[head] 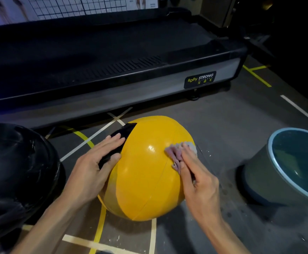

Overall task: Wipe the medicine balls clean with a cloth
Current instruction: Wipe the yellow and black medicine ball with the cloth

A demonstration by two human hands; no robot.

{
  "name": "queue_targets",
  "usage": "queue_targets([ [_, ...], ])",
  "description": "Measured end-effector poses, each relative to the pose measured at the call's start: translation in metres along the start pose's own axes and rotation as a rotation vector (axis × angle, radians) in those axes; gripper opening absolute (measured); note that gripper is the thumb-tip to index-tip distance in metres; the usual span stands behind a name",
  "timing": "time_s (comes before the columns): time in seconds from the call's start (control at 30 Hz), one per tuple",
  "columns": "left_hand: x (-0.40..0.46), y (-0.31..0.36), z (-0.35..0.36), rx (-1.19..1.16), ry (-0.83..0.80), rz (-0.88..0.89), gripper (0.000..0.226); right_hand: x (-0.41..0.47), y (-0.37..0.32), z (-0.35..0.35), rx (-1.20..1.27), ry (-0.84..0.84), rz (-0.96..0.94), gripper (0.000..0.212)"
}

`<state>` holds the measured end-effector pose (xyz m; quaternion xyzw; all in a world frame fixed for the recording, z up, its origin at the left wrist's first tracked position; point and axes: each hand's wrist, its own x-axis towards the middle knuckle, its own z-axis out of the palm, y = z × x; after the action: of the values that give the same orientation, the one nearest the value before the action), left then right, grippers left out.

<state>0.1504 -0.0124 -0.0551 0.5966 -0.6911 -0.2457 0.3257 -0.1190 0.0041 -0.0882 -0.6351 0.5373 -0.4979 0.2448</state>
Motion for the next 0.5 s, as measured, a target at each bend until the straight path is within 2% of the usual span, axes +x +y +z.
queue_targets([
  [0.07,-0.001,0.011,0.000,0.048,0.007,0.026,0.044,-0.003,0.001,0.002,-0.009,0.036,-0.030,0.043],
  [0.13,-0.001,0.021,0.006,0.108,-0.040,0.042,0.056,-0.007,0.003,0.003,-0.026,0.038,-0.036,0.042],
  [0.2,-0.004,0.023,0.014,0.169,-0.042,0.052,0.068,-0.011,0.006,0.002,-0.035,0.001,-0.027,0.044],
  [0.33,-0.004,0.016,0.013,0.154,-0.027,0.022,0.068,0.012,0.010,-0.010,-0.070,-0.116,-0.153,0.042],
  [0.37,-0.002,0.015,0.011,0.153,-0.026,0.014,0.067,0.025,0.013,-0.012,-0.049,-0.128,-0.111,0.040],
  [0.47,0.006,0.014,0.011,0.142,-0.035,0.001,0.066,0.061,0.022,-0.010,-0.028,-0.039,0.267,0.032],
  [0.5,0.008,0.013,0.010,0.141,-0.034,-0.002,0.066,0.064,0.023,-0.007,-0.046,-0.027,0.336,0.029],
])
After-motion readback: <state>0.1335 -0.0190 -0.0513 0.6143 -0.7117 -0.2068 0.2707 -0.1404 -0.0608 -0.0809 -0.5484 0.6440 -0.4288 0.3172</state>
